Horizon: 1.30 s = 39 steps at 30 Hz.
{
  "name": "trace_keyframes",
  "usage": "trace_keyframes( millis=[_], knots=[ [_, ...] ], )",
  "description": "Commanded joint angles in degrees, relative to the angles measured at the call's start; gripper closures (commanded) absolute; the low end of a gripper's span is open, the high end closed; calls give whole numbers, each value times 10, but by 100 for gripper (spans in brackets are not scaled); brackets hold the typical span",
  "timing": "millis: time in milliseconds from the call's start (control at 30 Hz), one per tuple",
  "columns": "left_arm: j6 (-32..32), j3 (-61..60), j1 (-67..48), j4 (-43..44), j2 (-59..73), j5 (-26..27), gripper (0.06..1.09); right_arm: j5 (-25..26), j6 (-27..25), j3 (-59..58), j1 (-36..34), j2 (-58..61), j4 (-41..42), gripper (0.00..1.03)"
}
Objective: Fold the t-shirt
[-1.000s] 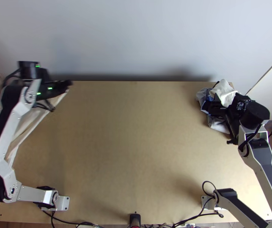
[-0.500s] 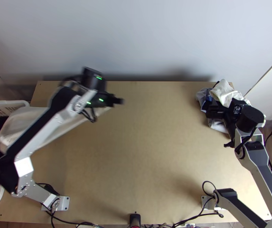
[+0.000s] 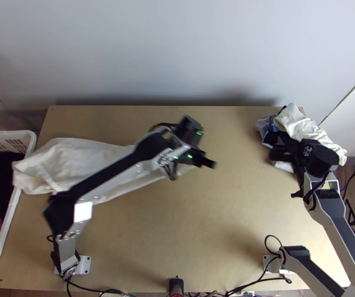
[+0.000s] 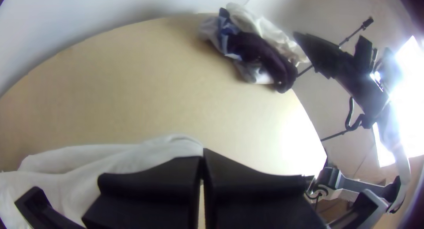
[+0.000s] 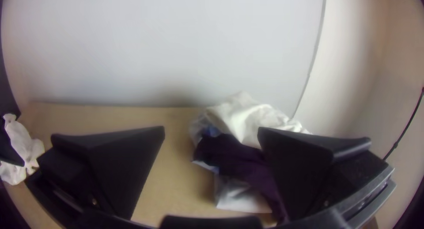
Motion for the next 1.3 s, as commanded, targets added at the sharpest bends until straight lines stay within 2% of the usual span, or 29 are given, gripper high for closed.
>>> trace_keyframes(
  millis=[0,100,300,533,1000,1167,1200,1233,1267],
  knots=[
    [-17,135,-66,-4,101,15,105,0,1,-16,-41,-2,14,5],
    [-24,179,-75,7,136,21,105,0,2,-15,-63,-9,14,5],
    [-56,189,-91,79,179,39,105,-9,3,-13,-112,-36,14,5],
    [-94,192,-107,162,216,97,105,-11,7,-11,-134,-48,29,5],
    [-251,195,-126,330,265,157,105,-11,22,-16,-168,-55,50,5],
    [-265,193,-127,334,267,160,104,-11,22,-26,-169,-56,58,5],
    [-264,192,-126,333,266,159,100,-11,22,-27,-169,-56,58,5],
    [-262,191,-124,326,264,160,86,-11,22,-28,-168,-56,58,5],
    [-251,188,-123,322,261,161,64,-11,21,-28,-169,-55,59,5]
  ],
)
